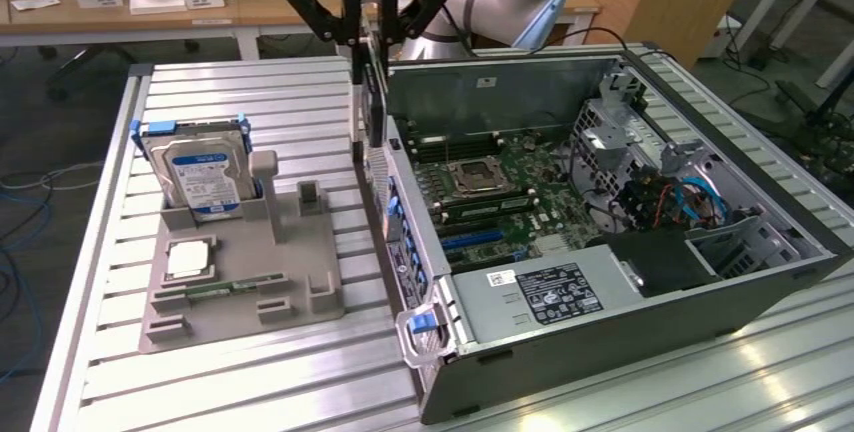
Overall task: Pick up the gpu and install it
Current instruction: 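Pick up the gpu and move the gpu toward the slot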
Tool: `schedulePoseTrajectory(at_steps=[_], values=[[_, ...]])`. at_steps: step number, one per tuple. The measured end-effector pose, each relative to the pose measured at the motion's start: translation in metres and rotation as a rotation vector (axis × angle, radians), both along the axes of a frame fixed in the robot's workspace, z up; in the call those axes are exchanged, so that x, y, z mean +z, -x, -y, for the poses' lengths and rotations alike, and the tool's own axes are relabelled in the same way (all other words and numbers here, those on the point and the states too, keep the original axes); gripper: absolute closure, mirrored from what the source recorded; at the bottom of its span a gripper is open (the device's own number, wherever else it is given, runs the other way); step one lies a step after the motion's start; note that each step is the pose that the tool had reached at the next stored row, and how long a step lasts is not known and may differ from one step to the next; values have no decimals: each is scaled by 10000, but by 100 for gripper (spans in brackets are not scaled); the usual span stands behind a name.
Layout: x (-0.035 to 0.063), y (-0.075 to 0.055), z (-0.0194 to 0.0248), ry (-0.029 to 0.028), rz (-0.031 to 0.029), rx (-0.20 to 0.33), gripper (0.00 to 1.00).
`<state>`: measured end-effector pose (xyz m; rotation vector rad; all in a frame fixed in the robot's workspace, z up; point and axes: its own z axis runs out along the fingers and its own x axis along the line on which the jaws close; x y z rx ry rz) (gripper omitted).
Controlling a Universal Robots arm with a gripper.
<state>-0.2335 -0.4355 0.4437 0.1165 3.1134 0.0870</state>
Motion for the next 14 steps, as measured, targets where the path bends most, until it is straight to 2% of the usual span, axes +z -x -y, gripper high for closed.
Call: schedulePoseTrajectory(at_steps=[14], values=[[0, -167, 0, -40, 0, 0, 73]])
